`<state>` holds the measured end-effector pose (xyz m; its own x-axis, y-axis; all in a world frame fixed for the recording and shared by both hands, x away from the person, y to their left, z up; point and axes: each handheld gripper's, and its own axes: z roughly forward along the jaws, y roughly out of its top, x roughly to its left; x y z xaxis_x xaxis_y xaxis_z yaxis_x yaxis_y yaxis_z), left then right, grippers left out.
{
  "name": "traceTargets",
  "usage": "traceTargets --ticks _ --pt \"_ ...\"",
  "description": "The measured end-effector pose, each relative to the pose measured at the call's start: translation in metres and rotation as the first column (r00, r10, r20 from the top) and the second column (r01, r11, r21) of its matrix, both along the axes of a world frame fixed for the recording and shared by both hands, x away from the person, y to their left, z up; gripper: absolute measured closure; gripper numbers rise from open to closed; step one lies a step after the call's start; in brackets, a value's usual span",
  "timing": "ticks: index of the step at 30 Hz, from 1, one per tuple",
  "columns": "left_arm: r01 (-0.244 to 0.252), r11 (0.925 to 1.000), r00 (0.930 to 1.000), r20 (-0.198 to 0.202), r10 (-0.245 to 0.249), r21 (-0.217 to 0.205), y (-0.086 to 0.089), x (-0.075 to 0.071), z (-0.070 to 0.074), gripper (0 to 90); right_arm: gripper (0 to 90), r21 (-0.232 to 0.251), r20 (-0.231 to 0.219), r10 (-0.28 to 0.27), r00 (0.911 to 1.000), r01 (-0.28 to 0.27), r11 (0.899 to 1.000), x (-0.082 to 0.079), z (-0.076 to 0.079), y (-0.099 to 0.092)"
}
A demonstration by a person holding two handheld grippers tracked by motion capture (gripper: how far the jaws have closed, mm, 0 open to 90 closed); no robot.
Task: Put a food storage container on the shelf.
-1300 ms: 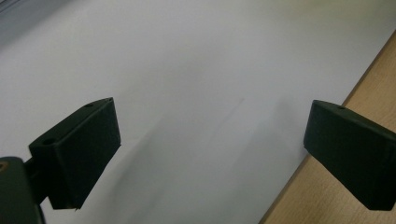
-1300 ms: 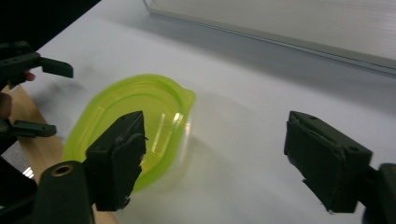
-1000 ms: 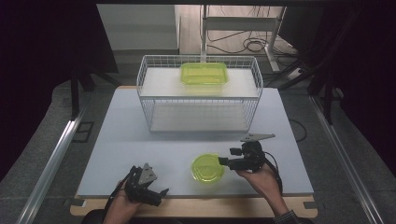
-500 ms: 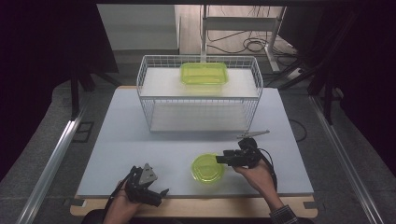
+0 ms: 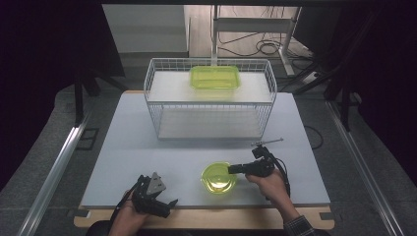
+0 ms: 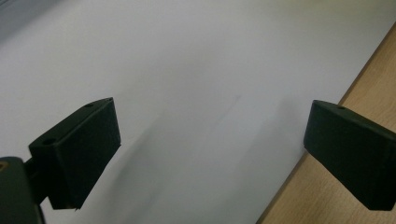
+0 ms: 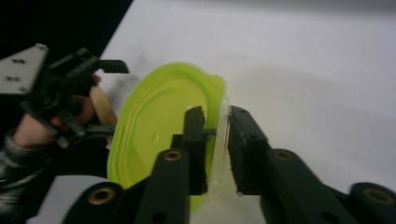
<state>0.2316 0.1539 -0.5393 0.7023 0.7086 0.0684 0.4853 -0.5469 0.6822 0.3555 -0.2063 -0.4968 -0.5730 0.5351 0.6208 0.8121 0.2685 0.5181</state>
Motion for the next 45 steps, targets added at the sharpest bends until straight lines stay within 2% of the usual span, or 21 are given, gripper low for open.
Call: traceTargets --ticks 5,10,12,18,30,38,45 --pt "0.000 1.0000 1.0000 0.001 0.000 -0.002 0.000 0.000 0.000 3.5 80.7 0.041 -0.051 0.013 0.9986 -0.011 0.999 0.000 0.000 0.000" --pt "-0.002 1.0000 1.0000 0.001 0.002 -0.005 0.000 0.000 0.000 3.6 80.9 0.038 -0.045 0.006 0.9990 -0.004 0.999 -0.001 0.003 -0.001" --pt "-0.002 1.0000 1.0000 0.001 0.002 -0.006 0.001 0.000 0.000 3.6 80.9 0.055 -0.047 0.002 0.9989 0.000 0.998 0.000 0.005 -0.002" --pt "-0.008 0.9999 1.0000 0.000 0.008 -0.010 0.001 0.001 0.000 3.6 80.9 0.086 -0.022 -0.033 0.9992 0.035 0.996 0.004 0.018 -0.008" --pt "-0.014 0.9997 0.9998 -0.012 0.014 -0.022 0.002 0.001 0.001 3.6 80.9 0.155 0.024 -0.104 0.9943 0.099 0.983 0.013 0.050 -0.020" --pt "-0.015 0.9996 0.9998 -0.012 0.015 -0.023 0.002 0.001 0.001 3.6 80.9 0.183 0.046 -0.125 0.9910 0.115 0.976 0.020 0.071 -0.021" --pt "-0.015 0.9996 0.9998 -0.010 0.015 -0.024 0.002 0.001 0.001 3.6 80.9 0.197 0.089 -0.138 0.9864 0.118 0.973 0.026 0.098 -0.019"
